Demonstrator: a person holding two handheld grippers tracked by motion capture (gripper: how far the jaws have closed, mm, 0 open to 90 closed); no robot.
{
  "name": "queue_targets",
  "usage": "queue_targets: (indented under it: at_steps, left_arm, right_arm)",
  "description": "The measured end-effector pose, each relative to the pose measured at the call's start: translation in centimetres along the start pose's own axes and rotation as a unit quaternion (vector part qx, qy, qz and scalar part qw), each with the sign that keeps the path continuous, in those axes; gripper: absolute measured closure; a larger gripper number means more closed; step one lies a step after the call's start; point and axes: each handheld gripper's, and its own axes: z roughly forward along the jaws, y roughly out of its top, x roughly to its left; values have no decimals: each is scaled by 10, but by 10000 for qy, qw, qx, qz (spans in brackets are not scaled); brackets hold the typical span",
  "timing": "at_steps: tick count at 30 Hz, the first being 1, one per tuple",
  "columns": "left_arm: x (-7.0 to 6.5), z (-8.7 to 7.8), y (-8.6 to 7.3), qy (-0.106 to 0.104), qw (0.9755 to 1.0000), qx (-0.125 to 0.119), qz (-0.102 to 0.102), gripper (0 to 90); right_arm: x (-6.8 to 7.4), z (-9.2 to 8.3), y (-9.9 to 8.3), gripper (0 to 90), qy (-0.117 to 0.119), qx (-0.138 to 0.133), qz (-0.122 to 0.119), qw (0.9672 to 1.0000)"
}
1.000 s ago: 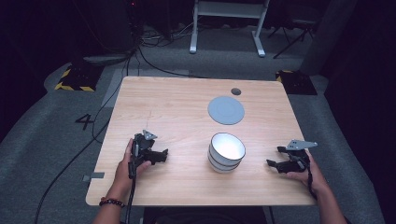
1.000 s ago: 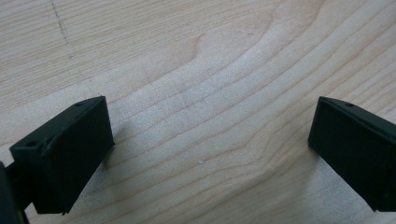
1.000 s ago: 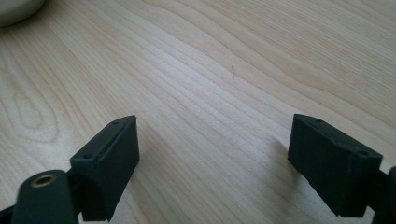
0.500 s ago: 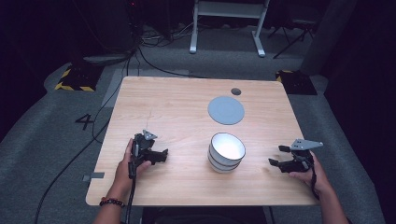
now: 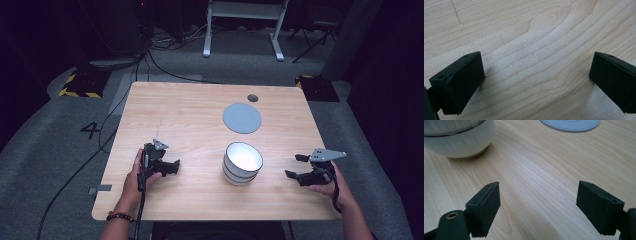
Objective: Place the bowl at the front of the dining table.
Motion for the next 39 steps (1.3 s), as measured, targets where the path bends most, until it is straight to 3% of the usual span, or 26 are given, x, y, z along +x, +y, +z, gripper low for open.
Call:
queue_targets:
  at_steps: [39]
  left_arm:
    - [0,0,0,0,10000,0,1,0]
  right_arm:
    - [44,5,46,196,562,-131,-639,9963]
